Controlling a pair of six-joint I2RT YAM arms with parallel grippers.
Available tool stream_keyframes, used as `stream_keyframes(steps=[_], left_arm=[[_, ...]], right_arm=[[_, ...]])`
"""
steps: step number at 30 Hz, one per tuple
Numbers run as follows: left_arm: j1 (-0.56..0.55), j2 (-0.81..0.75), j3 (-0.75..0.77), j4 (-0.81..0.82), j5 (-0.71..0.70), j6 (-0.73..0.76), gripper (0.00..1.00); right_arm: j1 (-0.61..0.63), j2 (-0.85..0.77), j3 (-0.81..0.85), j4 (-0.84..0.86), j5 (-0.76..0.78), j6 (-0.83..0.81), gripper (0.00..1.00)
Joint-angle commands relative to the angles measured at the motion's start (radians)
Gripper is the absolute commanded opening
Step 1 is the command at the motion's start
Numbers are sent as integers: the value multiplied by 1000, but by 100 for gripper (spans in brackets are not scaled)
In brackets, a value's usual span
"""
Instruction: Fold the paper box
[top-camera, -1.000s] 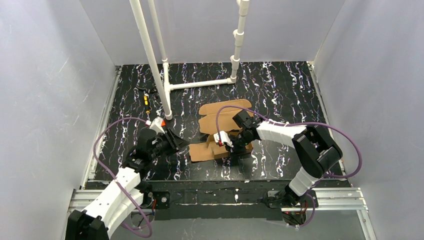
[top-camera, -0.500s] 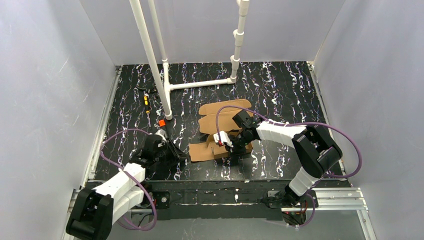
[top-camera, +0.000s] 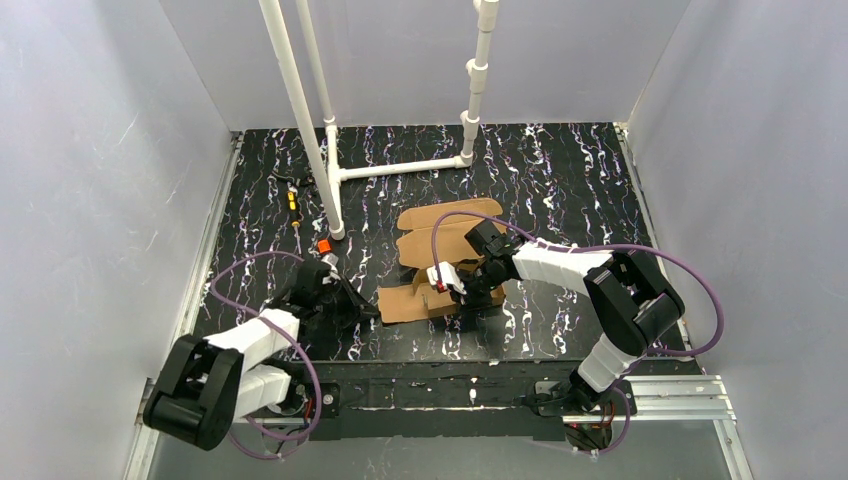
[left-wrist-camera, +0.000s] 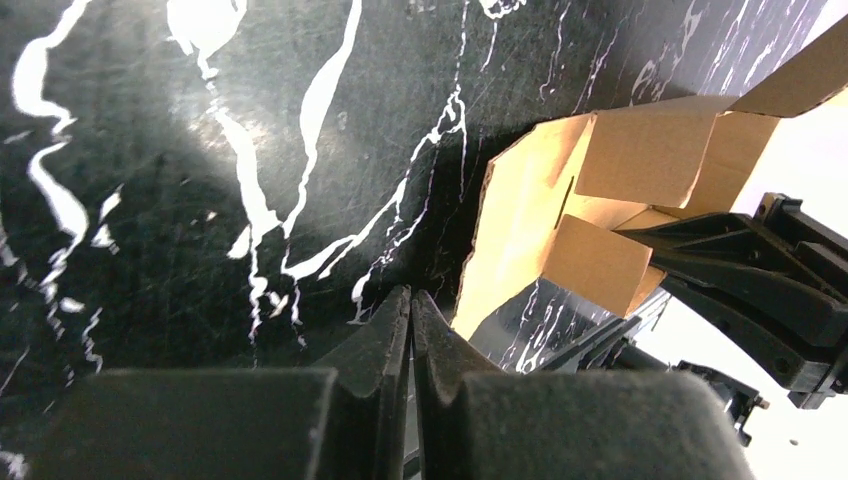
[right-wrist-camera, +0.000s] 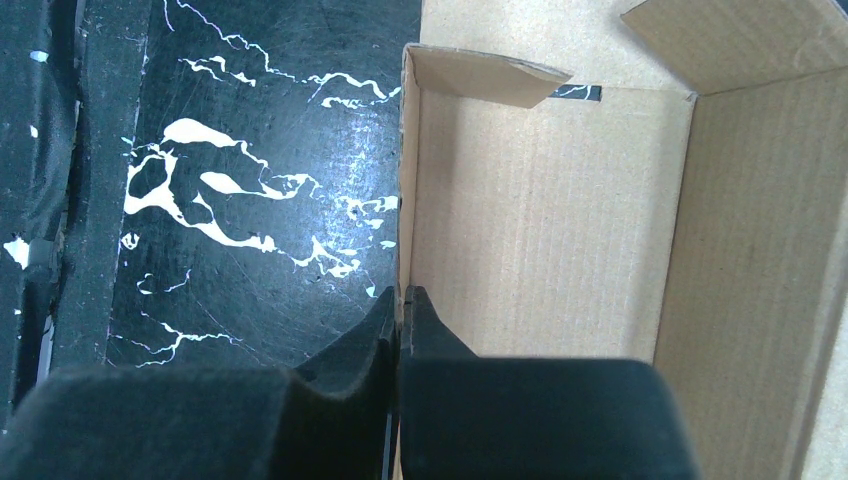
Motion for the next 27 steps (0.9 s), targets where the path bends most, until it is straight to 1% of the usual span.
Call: stream_keyframes(steps=[1,6,11,21,27], left_arm=[[0,68,47,52,76,43,1],[-2,126,57,190,173,38,1],[-6,184,90,256,239,43,3],[-68,315,195,301,245,34,6],[-105,363,244,318,245,26,8]], right_arm=[[5,24,26,0,10,1,9],[5,26,27,0,10,2,9],[5,28,29,1,11,4,9],[5,28,29,1,11,5,9],[5,28,29,1,11,5,9]])
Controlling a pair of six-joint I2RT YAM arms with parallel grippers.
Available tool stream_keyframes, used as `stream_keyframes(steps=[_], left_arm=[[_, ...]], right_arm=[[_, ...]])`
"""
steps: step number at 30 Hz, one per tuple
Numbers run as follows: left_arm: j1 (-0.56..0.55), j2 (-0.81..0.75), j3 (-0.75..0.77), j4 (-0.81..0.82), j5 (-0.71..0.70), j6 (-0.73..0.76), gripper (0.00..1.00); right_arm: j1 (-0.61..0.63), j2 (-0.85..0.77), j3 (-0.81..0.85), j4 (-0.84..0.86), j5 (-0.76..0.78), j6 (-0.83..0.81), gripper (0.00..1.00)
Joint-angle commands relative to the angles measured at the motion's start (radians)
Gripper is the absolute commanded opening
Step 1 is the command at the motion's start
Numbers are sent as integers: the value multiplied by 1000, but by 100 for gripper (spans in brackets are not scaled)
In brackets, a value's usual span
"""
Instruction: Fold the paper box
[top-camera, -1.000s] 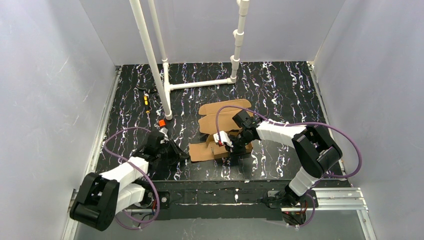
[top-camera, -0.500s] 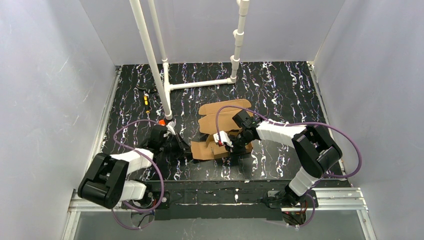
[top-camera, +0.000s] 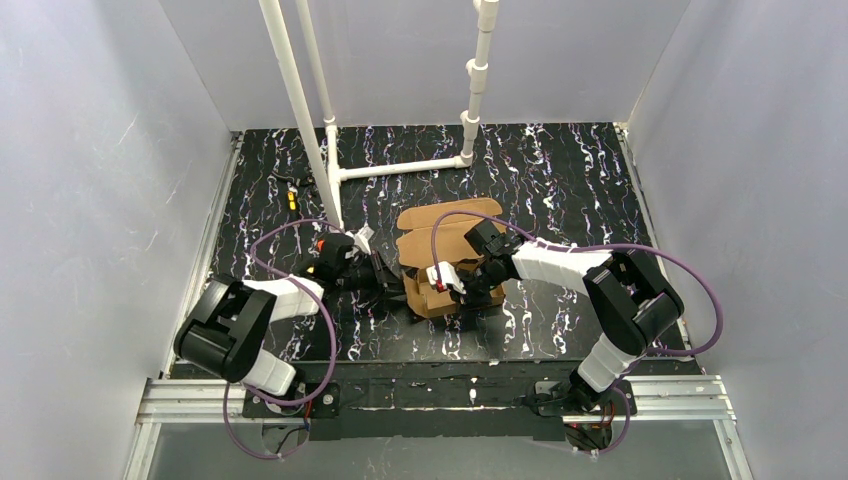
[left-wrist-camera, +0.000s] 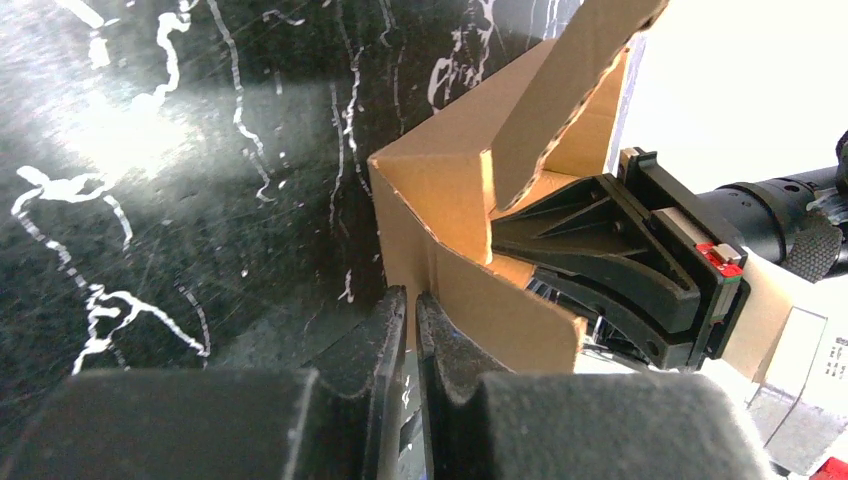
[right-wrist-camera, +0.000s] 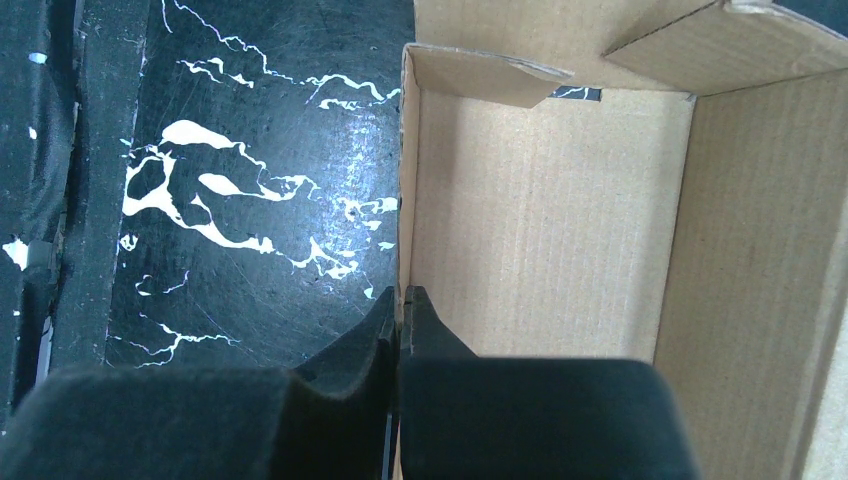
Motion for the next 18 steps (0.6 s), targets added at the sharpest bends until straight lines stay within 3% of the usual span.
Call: stream_keyframes(steps=[1,18], left_arm=[[-28,17,49,26,23,-1,9],[-78,43,71,47,33,-35,33]], right_arm=[[4,24,25,1,11,4,9],[4,27,28,-1,12,4,9]])
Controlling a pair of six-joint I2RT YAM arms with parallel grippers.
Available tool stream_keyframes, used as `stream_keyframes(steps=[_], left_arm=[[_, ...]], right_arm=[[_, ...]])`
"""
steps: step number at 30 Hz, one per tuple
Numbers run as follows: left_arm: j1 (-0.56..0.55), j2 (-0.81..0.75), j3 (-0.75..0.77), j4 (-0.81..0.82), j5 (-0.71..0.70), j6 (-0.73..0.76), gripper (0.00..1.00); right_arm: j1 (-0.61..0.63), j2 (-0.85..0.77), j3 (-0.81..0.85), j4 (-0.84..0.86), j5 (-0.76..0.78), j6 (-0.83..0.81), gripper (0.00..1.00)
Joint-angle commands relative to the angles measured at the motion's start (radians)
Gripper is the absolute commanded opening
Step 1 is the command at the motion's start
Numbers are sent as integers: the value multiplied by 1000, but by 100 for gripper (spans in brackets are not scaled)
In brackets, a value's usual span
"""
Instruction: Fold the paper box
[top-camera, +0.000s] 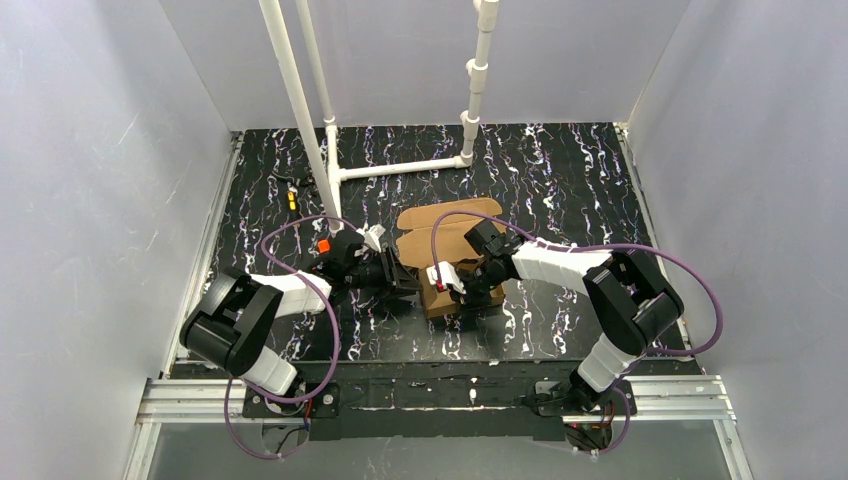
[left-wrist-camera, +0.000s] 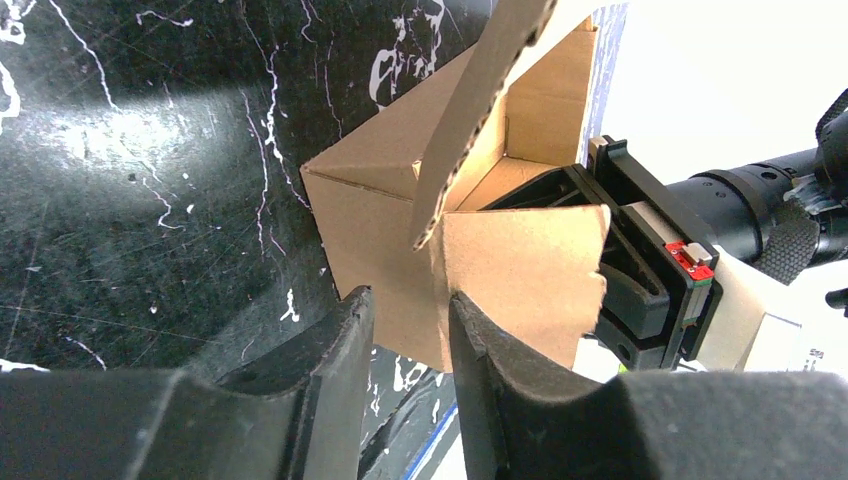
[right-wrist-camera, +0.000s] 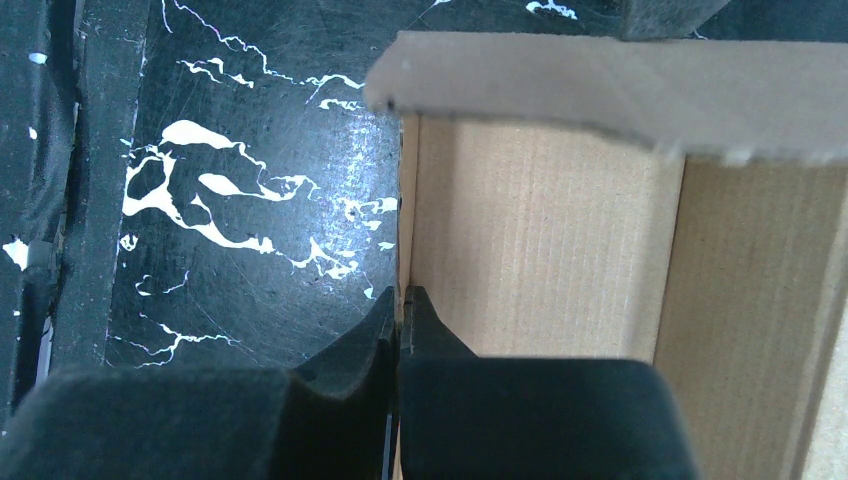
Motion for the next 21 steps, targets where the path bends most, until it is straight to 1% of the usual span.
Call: stream_keyframes(steps=[1,3,6,8,14,19,21], left_arm=[[-10,-8,13,18,20,-9,34],[-14,-10,16,19,17,-16,36],[-22,-15,20,21,6,-21,44],[-32,-15,25,21,-1,-24,46],[-66,22,41,22,-36,-40,46],[-88,40,54,19,-60,-58,42],[-92,34,58,10,-77,-62,38]], right_arm=[[5,26,28,-1,12,4,9],[5,26,28,-1,12,4,9],[6,26,28,-1,12,4,9],[6,26,28,-1,13,4,9],[6,26,28,-2,13,4,9],[6,26,27,-2,13,3,9],[6,26,28,-2,13,2,9]])
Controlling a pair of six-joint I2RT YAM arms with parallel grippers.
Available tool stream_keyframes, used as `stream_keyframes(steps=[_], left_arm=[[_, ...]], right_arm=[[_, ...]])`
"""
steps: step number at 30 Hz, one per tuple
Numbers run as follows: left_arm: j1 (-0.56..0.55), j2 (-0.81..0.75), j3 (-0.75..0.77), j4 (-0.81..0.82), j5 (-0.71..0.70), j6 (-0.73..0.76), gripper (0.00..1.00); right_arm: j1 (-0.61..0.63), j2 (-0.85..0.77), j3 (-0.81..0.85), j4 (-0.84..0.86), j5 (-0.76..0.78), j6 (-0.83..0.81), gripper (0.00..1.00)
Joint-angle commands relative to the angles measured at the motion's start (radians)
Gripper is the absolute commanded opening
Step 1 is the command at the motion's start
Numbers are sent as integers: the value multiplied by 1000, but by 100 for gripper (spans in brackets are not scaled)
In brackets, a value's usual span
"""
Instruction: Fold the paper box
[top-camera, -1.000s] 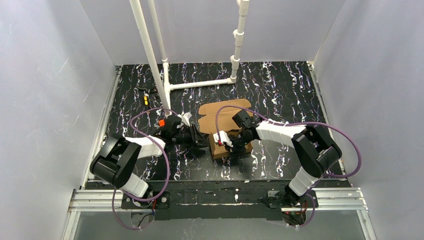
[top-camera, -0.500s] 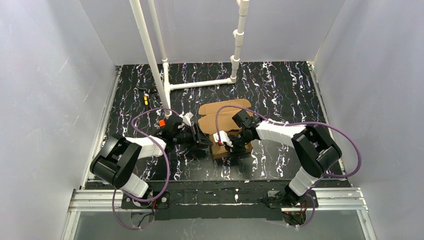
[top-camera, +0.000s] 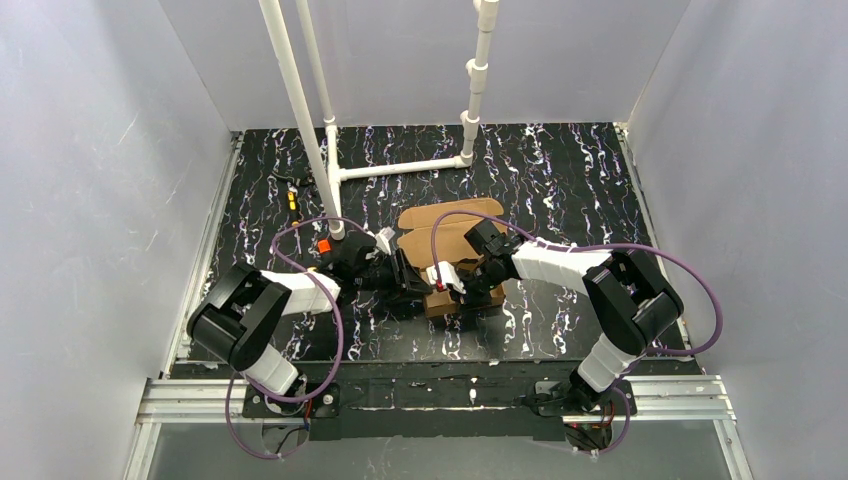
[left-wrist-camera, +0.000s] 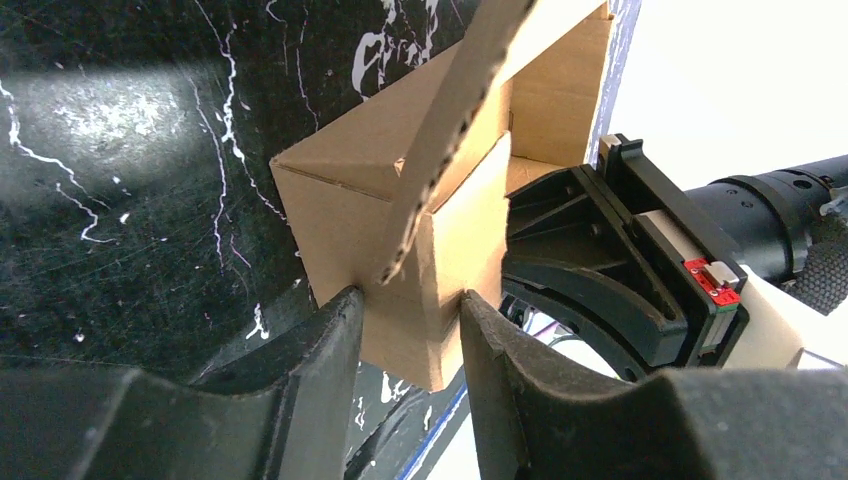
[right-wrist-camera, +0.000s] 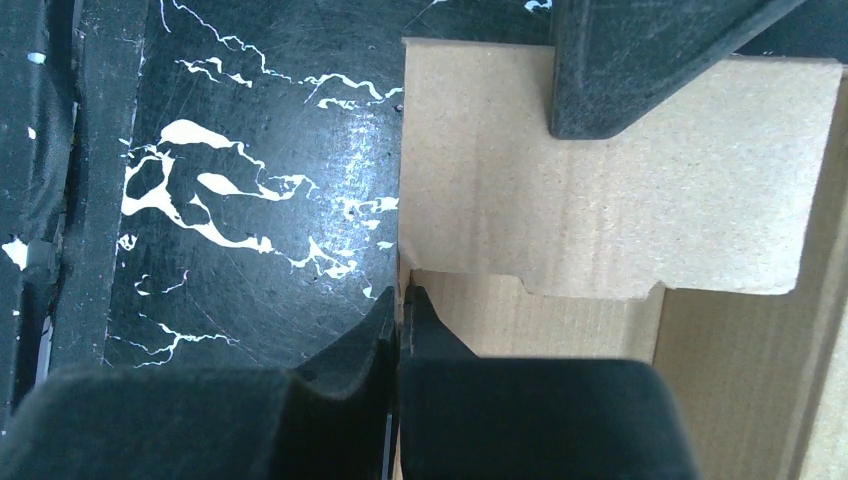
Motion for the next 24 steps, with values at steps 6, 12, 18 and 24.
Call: stream_keyframes(steps=[6,12,18,24], left_arm=[[-68,-57,119,-271,-162,39,35],[-138,-30,291,-658,-329,109,35],[-186,-17,381,-766,-450,146,25],[-210,30,456,-838,-511,185,13]], right_arm=[[8,25,26,-1,15,3,9],[11,25,26,-1,15,2,9],[11,24,24,-1,13,2,9],[11,22,25,0,6,5,11]])
